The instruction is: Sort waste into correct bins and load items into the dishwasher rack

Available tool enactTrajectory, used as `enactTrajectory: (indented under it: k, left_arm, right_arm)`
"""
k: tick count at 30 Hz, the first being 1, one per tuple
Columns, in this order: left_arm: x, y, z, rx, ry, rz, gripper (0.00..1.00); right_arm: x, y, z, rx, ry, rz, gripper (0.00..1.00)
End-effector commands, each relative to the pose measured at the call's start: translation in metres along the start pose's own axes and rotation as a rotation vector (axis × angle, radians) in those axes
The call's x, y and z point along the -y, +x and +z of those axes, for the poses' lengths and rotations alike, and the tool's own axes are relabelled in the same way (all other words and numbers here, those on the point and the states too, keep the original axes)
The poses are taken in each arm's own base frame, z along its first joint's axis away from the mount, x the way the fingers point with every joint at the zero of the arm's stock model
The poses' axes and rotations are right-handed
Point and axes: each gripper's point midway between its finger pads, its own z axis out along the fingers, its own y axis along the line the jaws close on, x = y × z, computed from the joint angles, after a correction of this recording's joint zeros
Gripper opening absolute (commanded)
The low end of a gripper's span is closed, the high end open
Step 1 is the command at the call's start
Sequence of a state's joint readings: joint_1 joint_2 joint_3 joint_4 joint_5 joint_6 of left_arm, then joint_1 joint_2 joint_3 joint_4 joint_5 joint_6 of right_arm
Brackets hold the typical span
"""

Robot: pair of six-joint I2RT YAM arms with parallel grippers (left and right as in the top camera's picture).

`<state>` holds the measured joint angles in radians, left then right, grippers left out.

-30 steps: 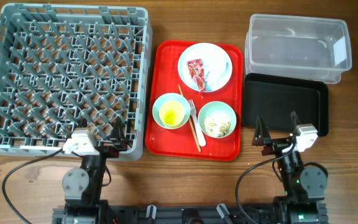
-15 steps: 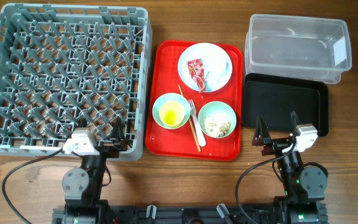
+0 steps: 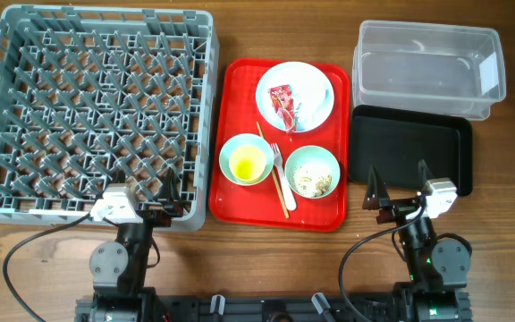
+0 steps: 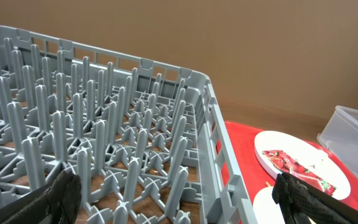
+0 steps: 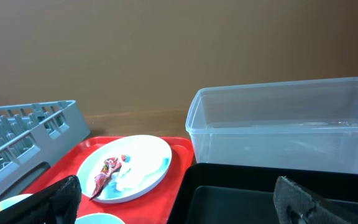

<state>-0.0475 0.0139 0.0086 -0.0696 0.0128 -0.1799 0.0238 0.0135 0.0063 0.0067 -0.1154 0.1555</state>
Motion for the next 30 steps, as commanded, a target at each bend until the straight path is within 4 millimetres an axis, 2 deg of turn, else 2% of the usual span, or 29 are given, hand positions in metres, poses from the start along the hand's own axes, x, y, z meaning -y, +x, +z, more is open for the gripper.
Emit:
enactTrajectory:
  k: [1,23,27,29,30]
  left_arm:
    - [0.001,0.002,0.0,-0.004,0.008,0.016,1.0]
    - [0.001,0.002,0.0,-0.004,0.008,0.016,1.0]
    - [0.003,0.001,0.0,-0.004,0.018,0.015,1.0]
    - [0.009,-0.001,-0.001,0.003,0.051,0.016,1.0]
    - [0.008,-0.004,-0.001,0.009,0.044,0.017,1.0]
  right_arm:
    - [-0.004,0.001,0.0,-0.003,-0.021,0.004,1.0]
    - [-0.004,0.001,0.0,-0.002,-0.023,0.006,1.0]
    - [-0.004,0.003,0.001,-0.012,-0.024,0.123,1.0]
    - [-0.004,0.011,0.003,-0.053,-0.021,0.223,1.0]
    - [-0.007,0.011,0.003,-0.072,-0.032,0.219,1.0]
